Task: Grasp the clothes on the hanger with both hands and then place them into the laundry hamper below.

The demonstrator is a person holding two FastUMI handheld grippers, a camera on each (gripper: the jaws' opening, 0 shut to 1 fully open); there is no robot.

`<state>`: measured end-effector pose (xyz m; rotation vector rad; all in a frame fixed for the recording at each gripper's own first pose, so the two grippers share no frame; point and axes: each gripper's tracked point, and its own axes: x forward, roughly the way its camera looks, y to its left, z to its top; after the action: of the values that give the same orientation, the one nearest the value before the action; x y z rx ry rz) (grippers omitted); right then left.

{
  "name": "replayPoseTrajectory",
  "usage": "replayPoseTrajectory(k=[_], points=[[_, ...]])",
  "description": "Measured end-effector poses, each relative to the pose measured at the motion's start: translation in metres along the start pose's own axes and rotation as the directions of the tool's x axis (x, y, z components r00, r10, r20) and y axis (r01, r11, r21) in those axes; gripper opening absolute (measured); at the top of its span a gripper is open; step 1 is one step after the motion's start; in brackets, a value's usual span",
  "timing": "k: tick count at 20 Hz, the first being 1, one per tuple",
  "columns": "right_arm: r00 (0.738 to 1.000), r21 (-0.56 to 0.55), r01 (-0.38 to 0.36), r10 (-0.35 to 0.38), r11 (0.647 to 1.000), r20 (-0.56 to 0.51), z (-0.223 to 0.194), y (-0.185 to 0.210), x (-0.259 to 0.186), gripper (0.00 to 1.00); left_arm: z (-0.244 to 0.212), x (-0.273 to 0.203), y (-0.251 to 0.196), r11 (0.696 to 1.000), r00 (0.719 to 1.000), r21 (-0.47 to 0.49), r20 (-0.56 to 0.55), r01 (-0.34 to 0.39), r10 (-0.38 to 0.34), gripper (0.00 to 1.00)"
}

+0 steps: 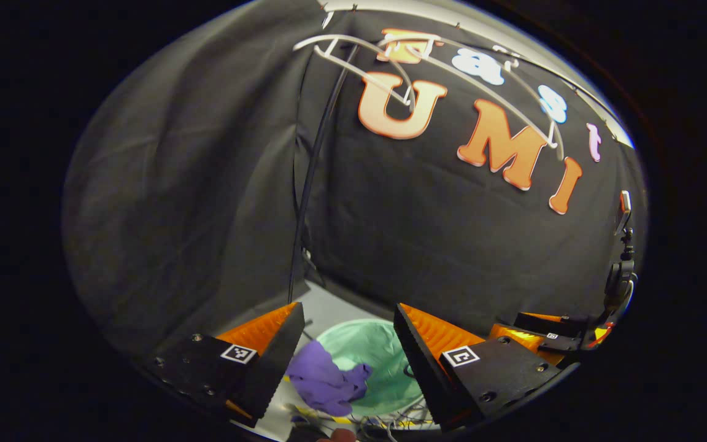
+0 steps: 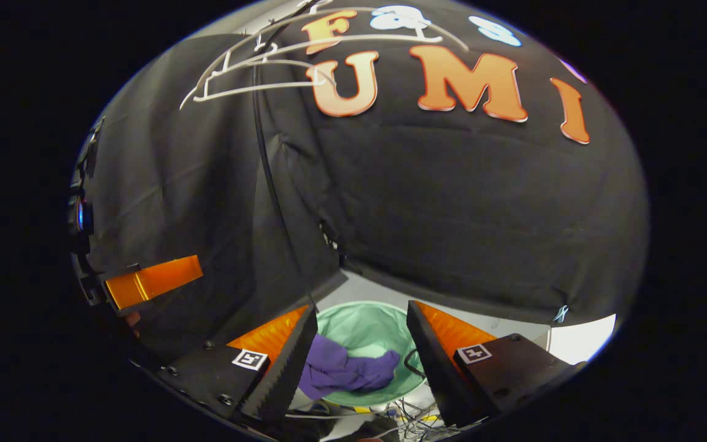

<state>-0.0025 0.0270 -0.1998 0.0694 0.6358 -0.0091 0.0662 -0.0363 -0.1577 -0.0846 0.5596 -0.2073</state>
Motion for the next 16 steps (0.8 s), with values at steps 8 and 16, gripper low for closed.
replayPoseTrajectory(k=[8,16], points=[[0.973,0.003,0.012,-0.012,1.000,0.230,0.085,0.001,-0.078,0.96,0.079,-0.048,-0.009,1.000,0.971,-0.012,0.237,-0.021,0.024,0.95],[0.937,-0.077,0.002,0.026,0.997,0.349,0.108,-0.038,-0.170,0.96,0.111,-0.104,-0.036,0.996,0.942,-0.039,0.321,-0.086,0.094,0.94]])
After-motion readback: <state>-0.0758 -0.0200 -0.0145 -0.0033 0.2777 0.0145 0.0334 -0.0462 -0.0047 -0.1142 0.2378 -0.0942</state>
